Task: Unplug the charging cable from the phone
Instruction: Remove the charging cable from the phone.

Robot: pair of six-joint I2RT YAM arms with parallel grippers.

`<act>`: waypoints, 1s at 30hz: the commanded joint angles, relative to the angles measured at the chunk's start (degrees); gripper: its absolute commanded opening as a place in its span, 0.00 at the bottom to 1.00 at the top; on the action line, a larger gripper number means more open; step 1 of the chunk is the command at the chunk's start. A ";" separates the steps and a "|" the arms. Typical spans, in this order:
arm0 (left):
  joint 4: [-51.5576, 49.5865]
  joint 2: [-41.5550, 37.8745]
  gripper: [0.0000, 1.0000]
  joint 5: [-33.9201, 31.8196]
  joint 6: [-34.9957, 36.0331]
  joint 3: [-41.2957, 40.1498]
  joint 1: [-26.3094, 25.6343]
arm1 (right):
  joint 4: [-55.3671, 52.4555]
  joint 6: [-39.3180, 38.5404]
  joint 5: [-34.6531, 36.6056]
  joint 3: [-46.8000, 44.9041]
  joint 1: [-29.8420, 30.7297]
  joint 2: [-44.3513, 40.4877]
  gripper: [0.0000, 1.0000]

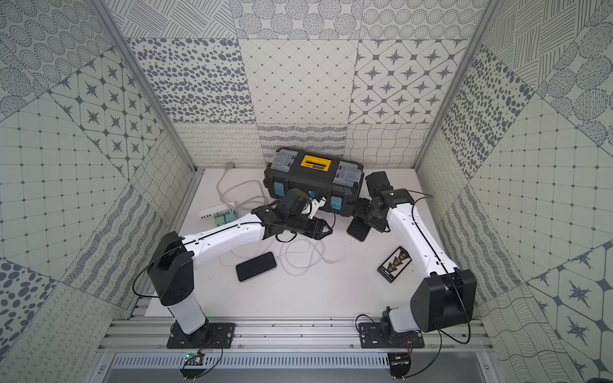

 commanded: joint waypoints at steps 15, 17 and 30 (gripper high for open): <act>7.62 3.20 0.63 5.80 2.69 2.33 -3.27 | 1.45 3.23 2.87 5.29 -0.57 -3.35 0.59; 8.16 2.99 0.63 5.82 2.45 1.65 -3.27 | 1.44 3.51 2.68 5.51 -0.57 -3.36 0.59; 11.81 2.22 0.62 6.88 1.45 0.16 -3.27 | 1.45 4.99 1.96 7.87 -0.52 -3.54 0.58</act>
